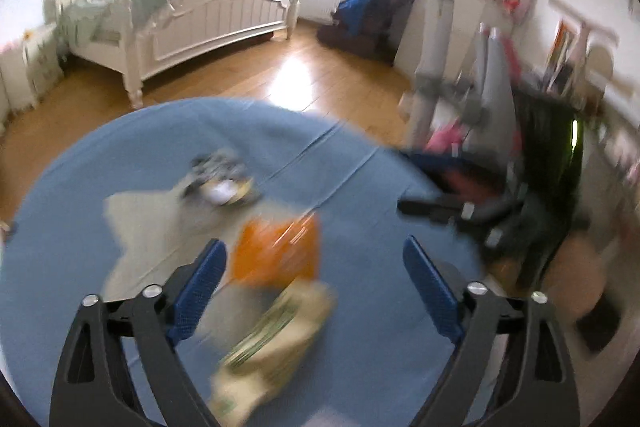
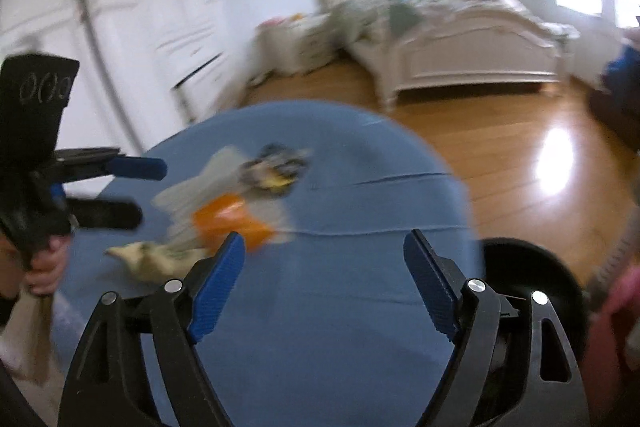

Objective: Collect trash
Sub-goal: 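Grasp beige printed bag with left tool while right tool grasps orange packet, drop in bin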

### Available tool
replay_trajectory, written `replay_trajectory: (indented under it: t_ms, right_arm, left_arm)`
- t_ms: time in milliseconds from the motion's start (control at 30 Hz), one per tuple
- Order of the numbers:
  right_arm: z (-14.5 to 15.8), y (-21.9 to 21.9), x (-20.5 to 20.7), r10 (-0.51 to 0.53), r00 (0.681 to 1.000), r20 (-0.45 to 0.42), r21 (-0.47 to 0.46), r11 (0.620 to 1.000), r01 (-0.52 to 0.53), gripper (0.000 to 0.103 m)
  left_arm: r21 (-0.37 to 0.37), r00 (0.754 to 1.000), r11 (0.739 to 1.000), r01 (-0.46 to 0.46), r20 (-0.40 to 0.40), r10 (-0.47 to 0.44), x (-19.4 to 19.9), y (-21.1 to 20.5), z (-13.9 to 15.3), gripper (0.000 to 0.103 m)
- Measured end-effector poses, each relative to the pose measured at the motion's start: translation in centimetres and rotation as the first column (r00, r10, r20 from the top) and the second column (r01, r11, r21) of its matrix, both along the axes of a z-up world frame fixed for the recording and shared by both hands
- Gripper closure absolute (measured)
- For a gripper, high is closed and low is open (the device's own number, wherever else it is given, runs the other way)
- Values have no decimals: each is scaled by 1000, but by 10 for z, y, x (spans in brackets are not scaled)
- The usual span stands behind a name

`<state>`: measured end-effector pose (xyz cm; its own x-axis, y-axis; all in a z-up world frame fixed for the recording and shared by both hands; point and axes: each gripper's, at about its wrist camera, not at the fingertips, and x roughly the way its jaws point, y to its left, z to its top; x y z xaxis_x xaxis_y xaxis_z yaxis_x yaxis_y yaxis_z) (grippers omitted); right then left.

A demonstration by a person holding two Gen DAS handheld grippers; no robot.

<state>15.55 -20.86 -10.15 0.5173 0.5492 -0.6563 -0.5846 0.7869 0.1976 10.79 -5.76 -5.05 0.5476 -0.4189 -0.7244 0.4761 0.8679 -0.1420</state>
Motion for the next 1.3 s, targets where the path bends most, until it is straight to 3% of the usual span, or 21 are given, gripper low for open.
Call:
replay_trajectory:
  t_ms: [167,333,433,467,500,567,700,867,1067,1300]
  right_arm:
    - [-10,68,12,139,989,-52,-68,987,-143,22]
    - [-29,117,25,216,969,-121,-157,960,-233,22]
    - [-44,130,32,189,970,-151,-239,945,-221,24]
    - [-44,129,32,180,975,-133,-234,950,-207,29]
    - [-43,127,32,164,978,-128,-228,955,-191,42]
    - [-37,113,33,123,984,-131,-170,975,-144,52]
    - [-21,70,29,15,994,-104,-25,1000,-18,54]
    - [5,3,10,-138,990,-41,150,978,142,54]
    - [27,-50,-10,-260,964,60,188,951,245,54]
    - [35,-91,-17,-339,934,110,208,927,312,54]
  left_arm:
    - [141,997,987,72,-19,-70,-17,13,-32,12]
    - [174,993,978,118,-21,-116,-17,18,-51,13]
    - [178,991,975,131,-38,-127,-13,13,-59,29]
    - [171,991,976,132,-47,-126,-10,13,-61,34]
    - [172,991,977,123,-64,-114,-6,12,-64,45]
    - [160,997,985,64,-47,-58,0,19,-60,50]
    - [119,999,993,-16,-43,22,8,27,-57,64]
    - [42,997,996,-76,-16,77,9,29,-45,64]
    - [-54,997,996,-67,33,69,10,5,-13,64]
    - [-106,994,994,-27,100,38,27,-44,12,64]
